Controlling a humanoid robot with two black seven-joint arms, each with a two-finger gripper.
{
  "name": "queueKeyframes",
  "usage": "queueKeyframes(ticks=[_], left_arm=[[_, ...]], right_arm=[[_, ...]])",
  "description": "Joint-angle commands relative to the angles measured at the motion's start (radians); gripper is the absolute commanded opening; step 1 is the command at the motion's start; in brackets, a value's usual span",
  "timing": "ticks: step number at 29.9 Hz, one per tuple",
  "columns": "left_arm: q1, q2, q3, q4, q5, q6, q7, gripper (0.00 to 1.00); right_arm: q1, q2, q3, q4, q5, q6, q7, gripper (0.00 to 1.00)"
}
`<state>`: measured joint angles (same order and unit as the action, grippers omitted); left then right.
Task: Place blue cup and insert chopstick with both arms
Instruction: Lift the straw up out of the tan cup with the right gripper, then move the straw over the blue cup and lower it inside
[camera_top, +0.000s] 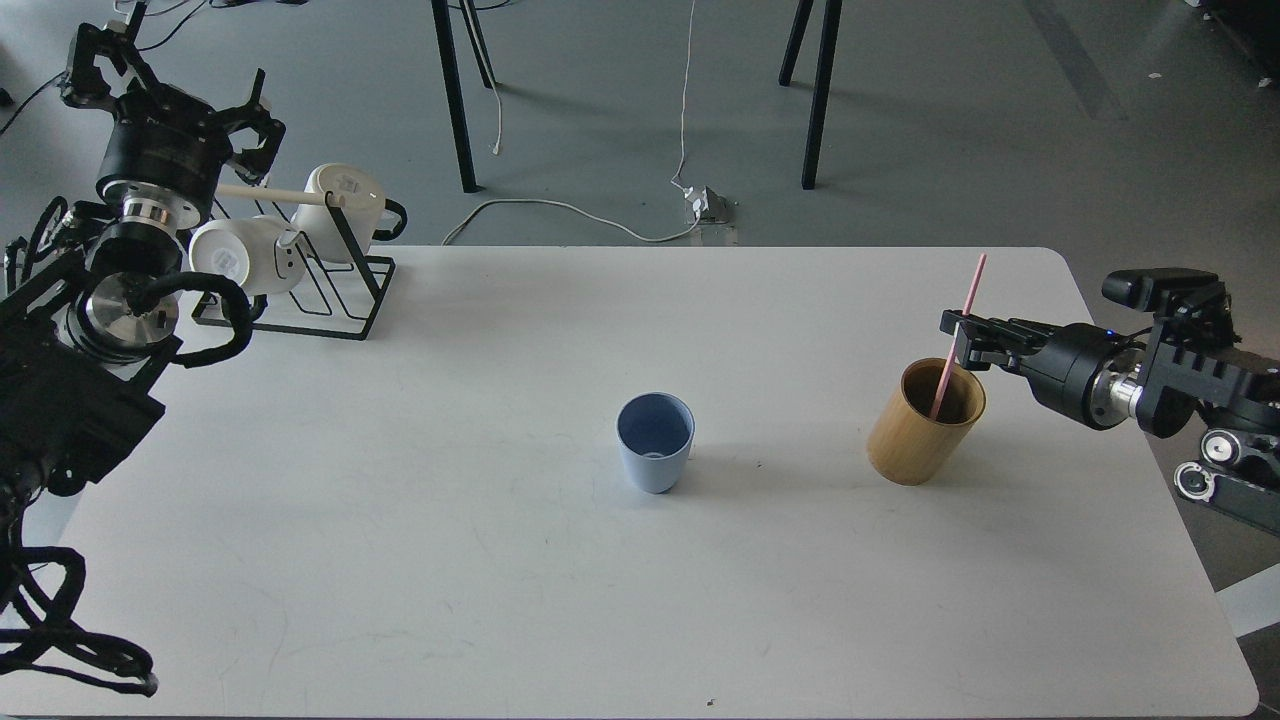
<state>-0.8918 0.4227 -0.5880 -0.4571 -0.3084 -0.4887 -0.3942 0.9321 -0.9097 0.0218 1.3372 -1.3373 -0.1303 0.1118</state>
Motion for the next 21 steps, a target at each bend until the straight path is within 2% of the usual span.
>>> queueKeyframes(ticks=[1,5,11,21], left_arm=[[0.001,0.002,0.0,0.0,0.0,0.0,0.0,1.0],[0.001,0.002,0.002,0.0,0.002,0.0,0.006,1.0],[-0.006,0.005,0.005,0.0,0.003,0.0,0.009,1.0],[-0.004,0.01,0.005,-0.002,0.005,0.0,0.009,1.0]], right_arm=[[0.06,-0.106,0.003,0.079,0.001,0.003,-0.003,0.01],[0.158,-0.155,0.026,0.097,0.007,0.0,-0.004,0.01],[0.214,-0.132,0.197,0.114,0.007,0.005,-0.003,0.01],[0.206,0.239,0.178,0.085,-0.01,-0.006,-0.001,0.01]])
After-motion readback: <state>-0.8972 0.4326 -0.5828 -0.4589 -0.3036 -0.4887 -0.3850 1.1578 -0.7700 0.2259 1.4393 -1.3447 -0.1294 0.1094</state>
